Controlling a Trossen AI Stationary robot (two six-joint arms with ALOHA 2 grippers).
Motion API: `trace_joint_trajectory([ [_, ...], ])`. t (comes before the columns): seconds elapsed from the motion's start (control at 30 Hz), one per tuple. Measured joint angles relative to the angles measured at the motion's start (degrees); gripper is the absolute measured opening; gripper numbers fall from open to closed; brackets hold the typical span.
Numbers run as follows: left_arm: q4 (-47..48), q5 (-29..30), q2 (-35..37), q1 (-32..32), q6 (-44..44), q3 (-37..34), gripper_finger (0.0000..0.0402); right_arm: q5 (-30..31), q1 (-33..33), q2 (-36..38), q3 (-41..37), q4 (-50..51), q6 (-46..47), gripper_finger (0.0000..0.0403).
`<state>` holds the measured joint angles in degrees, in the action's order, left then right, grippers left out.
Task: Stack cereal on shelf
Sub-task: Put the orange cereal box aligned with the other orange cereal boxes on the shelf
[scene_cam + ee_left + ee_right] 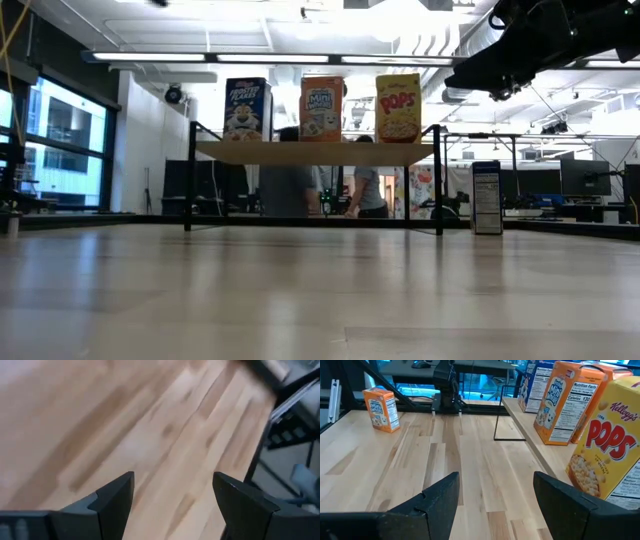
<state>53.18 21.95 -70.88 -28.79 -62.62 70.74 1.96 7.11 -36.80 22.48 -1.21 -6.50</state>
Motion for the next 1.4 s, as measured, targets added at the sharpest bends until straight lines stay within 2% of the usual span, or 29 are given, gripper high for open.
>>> trace_joint_trajectory([
  [0.2, 8.13, -8.62, -2.96, -0.38, -10.17, 0.00, 0.0260, 3.20, 0.00, 0.00, 0.00, -0.31, 0.01, 0.0248],
  [0.33, 11.70, -12.17, -4.37, -1.64, -15.64, 0.00, 0.0260, 3.90, 0.00, 0.00, 0.00, -0.31, 0.02, 0.0248],
  [0.53, 13.28, -12.87, -5.33, -4.90, -20.87, 0.00, 0.0260, 3.76, 0.00, 0.00, 0.00, -0.30, 2.60, 0.0248],
  [0.77, 16.42, -12.89, -5.74, -9.16, -33.51, -0.02, 0.0260, 3.64, 0.00, 0.00, 0.00, 1.15, 5.46, 0.0248],
  [1.17, 22.25, -15.68, -6.13, -16.10, -49.56, -0.04, 0.0260, 3.62, -0.02, 0.00, 0.00, 3.78, 8.17, 0.0248],
  [1.4, 23.45, -20.24, -7.94, -17.15, -52.66, -0.09, 0.0260, 3.59, -0.02, 0.00, 0.00, 5.31, 9.71, 0.0248],
])
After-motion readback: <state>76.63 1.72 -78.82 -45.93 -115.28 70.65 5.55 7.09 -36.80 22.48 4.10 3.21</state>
